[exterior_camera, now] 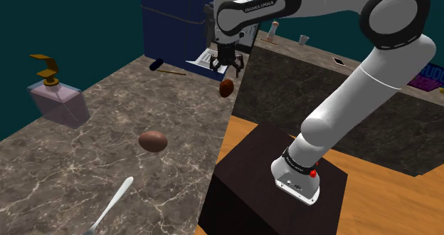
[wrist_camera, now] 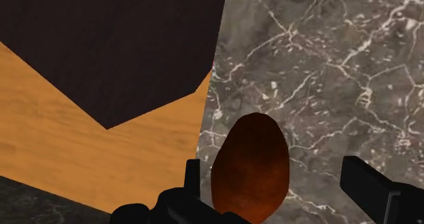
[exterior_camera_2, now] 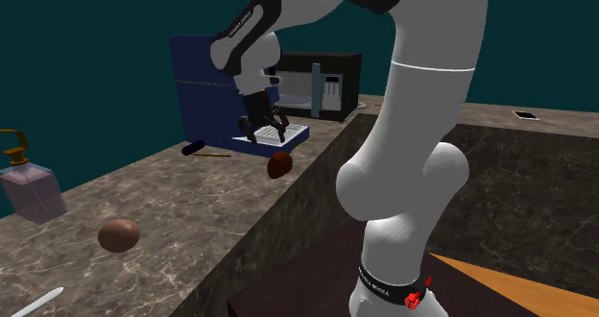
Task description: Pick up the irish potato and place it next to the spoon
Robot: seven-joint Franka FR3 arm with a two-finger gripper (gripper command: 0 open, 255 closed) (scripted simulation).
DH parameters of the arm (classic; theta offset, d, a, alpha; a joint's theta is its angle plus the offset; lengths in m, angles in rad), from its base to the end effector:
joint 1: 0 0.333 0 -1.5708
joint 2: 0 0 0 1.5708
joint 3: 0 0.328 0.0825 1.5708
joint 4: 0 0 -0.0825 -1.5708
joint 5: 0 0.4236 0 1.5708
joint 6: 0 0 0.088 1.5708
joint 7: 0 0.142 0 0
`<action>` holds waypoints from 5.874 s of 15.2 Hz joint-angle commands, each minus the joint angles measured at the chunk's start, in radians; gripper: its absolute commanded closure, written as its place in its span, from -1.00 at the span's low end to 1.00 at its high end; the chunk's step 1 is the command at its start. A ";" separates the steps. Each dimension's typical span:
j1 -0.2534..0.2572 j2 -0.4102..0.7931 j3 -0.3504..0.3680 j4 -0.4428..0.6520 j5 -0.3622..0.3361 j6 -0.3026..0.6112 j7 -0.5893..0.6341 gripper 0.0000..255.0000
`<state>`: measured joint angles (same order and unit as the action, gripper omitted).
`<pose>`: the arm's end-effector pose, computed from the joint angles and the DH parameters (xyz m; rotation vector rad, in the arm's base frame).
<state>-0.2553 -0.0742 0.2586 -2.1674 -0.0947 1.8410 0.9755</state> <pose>0.5164 -0.0087 0.3662 2.6018 -1.3188 -0.2568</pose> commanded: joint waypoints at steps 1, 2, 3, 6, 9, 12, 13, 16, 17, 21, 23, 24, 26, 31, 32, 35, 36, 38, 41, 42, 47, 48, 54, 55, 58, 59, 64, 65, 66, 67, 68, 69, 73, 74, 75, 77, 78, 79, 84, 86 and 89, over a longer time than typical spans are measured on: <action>-0.015 0.075 -0.006 0.027 -0.015 0.014 0.101 -1.00; -0.020 0.113 -0.011 0.043 -0.022 0.020 0.147 -1.00; -0.025 0.150 -0.018 0.060 -0.028 0.025 0.191 -1.00; -0.025 0.154 -0.021 0.037 -0.031 0.052 0.193 -1.00; -0.027 0.161 -0.024 0.003 -0.035 0.092 0.196 -1.00; -0.029 0.168 -0.026 -0.025 -0.040 0.127 0.199 -1.00; -0.029 0.168 -0.026 -0.024 -0.040 0.127 0.199 -1.00; -0.029 0.168 -0.026 -0.024 -0.040 0.127 0.199 -1.00; -0.029 0.168 -0.026 -0.024 -0.040 0.127 0.199 -1.00; -0.029 0.168 -0.026 -0.024 -0.040 0.127 0.199 1.00; -0.029 0.168 -0.026 -0.025 -0.040 0.127 0.199 1.00; -0.029 0.168 -0.026 -0.025 -0.040 0.127 0.199 1.00; -0.029 0.168 -0.026 -0.025 -0.040 0.127 0.199 1.00; -0.029 0.152 -0.025 -0.015 -0.035 0.102 0.193 1.00; -0.030 0.145 -0.025 -0.009 -0.032 0.089 0.191 1.00; -0.030 0.123 -0.024 0.009 -0.026 0.052 0.183 1.00; -0.030 0.117 -0.024 0.015 -0.024 0.039 0.180 1.00; -0.030 0.104 -0.024 0.028 -0.020 0.013 0.176 1.00; -0.030 0.086 -0.024 0.049 -0.014 -0.025 0.169 1.00; -0.030 0.080 -0.024 0.057 -0.013 -0.038 0.166 1.00; -0.031 0.055 -0.024 0.098 -0.006 -0.102 0.156 1.00; -0.031 0.051 -0.024 0.107 -0.005 -0.115 0.154 1.00; -0.031 0.029 -0.025 0.164 0.000 -0.193 0.144 1.00; -0.031 0.027 -0.025 0.174 0.001 -0.206 0.142 1.00; -0.031 0.021 -0.025 0.199 0.002 -0.235 0.138 1.00; -0.022 0.000 -0.016 0.176 0.013 -0.234 0.154 1.00; 0.029 -0.094 0.036 0.080 0.074 -0.234 0.237 1.00; 0.040 -0.110 0.048 0.064 0.087 -0.235 0.255 1.00; 0.051 -0.126 0.059 0.050 0.100 -0.236 0.272 1.00; 0.062 -0.141 0.071 0.036 0.113 -0.238 0.290 1.00; 0.073 -0.155 0.083 0.024 0.127 -0.239 0.308 1.00; 0.085 -0.168 0.095 0.012 0.141 -0.240 0.327 1.00; 0.131 -0.212 0.147 -0.021 0.198 -0.246 0.404 1.00; 0.143 -0.221 0.161 -0.027 0.212 -0.248 0.424 1.00; 0.154 -0.229 0.174 -0.032 0.226 -0.249 0.445 1.00; 0.177 -0.241 0.203 -0.037 0.254 -0.251 0.487 1.00; 0.188 -0.245 0.218 -0.039 0.268 -0.252 0.509 1.00; 0.200 -0.249 0.233 -0.039 0.282 -0.252 0.531 1.00; 0.253 -0.248 0.313 -0.024 0.344 -0.249 0.647 1.00; 0.272 -0.239 0.347 -0.011 0.365 -0.246 0.697 1.00; 0.298 -0.215 0.401 0.017 0.390 -0.237 0.774 1.00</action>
<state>0.0342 -0.3068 0.6363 -2.1666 0.2883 1.5980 1.7152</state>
